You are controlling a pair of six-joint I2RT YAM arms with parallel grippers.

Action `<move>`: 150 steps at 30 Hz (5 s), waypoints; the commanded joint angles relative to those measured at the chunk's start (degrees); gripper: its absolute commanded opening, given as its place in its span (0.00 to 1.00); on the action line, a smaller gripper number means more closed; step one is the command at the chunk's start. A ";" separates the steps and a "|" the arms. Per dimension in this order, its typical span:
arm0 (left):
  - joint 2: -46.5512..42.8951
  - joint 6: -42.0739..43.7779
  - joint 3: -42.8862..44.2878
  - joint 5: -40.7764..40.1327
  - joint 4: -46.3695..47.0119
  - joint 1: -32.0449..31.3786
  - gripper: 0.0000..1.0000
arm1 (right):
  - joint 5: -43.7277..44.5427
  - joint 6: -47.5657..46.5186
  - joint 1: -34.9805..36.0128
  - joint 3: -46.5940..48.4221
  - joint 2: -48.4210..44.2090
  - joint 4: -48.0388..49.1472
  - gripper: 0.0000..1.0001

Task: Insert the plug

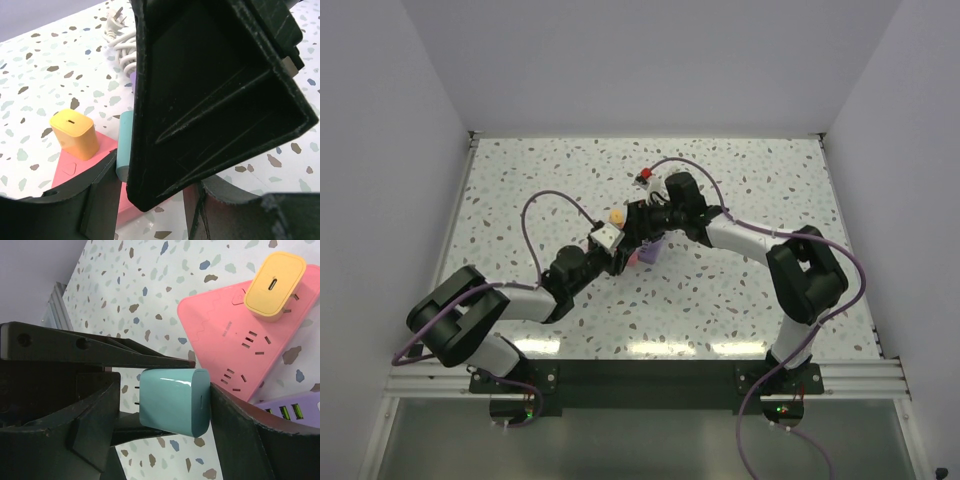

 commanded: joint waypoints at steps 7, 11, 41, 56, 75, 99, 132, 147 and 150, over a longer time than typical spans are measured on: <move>-4.19 0.93 -3.24 -2.29 8.57 -0.26 0.00 | -3.44 5.31 0.09 -0.71 -0.10 6.13 0.72; -5.86 0.93 -4.91 -2.38 9.89 -0.26 0.00 | -6.68 9.62 -1.23 -2.56 0.25 12.36 0.66; -7.98 1.63 -7.11 -7.04 10.25 -0.35 0.83 | -8.81 13.85 -4.13 -3.62 -1.07 19.68 0.00; -21.05 -4.42 -13.35 -15.71 4.84 -0.09 0.97 | 9.03 -2.23 -6.42 -2.29 -6.87 8.07 0.00; -8.86 -15.51 -3.59 -12.05 -4.52 9.67 0.90 | 32.24 -6.11 4.65 0.25 -3.10 1.92 0.00; 4.15 -18.49 -0.26 -2.29 4.45 14.59 0.84 | 41.11 -3.47 7.38 3.33 2.71 5.43 0.00; 8.90 -19.38 -0.17 -0.97 6.29 15.29 0.68 | 47.09 -5.31 10.02 2.80 3.50 8.33 0.00; 9.34 -19.37 0.19 0.52 6.47 15.29 0.65 | 48.94 -6.54 10.46 3.33 5.43 7.10 0.00; 9.34 -19.38 0.10 0.61 6.47 15.38 0.64 | 48.85 -6.46 10.54 3.24 5.87 7.89 0.00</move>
